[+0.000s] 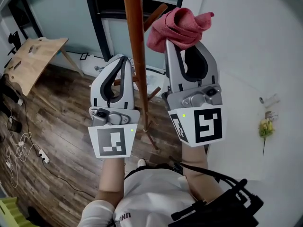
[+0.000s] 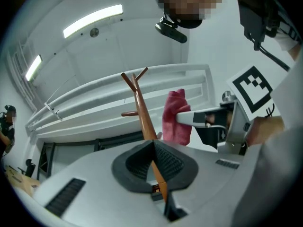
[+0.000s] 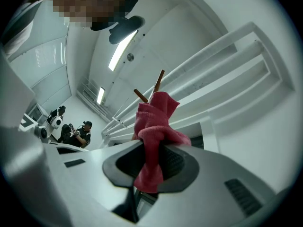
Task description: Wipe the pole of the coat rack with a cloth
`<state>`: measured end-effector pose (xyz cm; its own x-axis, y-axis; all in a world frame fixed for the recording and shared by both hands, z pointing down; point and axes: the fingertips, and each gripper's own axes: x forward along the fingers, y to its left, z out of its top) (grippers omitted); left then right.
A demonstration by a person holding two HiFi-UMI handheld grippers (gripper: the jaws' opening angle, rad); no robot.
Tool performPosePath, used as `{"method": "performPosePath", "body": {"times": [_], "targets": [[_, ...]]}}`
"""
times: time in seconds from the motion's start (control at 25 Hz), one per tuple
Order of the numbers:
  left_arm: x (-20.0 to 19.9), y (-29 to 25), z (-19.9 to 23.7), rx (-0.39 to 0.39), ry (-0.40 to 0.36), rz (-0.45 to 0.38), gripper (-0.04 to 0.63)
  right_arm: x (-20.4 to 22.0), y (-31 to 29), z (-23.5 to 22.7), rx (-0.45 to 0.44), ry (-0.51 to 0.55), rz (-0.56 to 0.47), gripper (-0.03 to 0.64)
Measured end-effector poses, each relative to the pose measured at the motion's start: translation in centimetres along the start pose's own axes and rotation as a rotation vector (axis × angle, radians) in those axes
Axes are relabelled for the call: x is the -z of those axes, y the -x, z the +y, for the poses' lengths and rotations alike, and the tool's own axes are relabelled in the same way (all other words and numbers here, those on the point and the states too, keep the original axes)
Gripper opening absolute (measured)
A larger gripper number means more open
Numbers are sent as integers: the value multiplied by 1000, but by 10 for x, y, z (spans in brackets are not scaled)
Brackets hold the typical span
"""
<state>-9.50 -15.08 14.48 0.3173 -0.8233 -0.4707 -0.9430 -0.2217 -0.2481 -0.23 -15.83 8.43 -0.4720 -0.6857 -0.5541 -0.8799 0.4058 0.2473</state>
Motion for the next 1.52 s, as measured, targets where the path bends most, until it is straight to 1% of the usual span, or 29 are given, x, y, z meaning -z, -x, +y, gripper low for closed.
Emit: {"method": "performPosePath", "body": {"times": [0.24, 0.52, 1.16, 1.52], "targets": [[-2, -8, 6, -23, 15, -19, 12, -9, -13, -1, -28, 27, -16, 80], [-2, -11, 7, -23, 10, -27, 12, -5, -20, 4, -52, 40, -10, 79], [10, -9, 6, -12, 19, 11, 12, 17, -20, 13, -69, 15, 37, 80], [15, -10, 5, 4, -1, 27, 12, 30, -16, 17, -66, 0, 71, 80]]}}
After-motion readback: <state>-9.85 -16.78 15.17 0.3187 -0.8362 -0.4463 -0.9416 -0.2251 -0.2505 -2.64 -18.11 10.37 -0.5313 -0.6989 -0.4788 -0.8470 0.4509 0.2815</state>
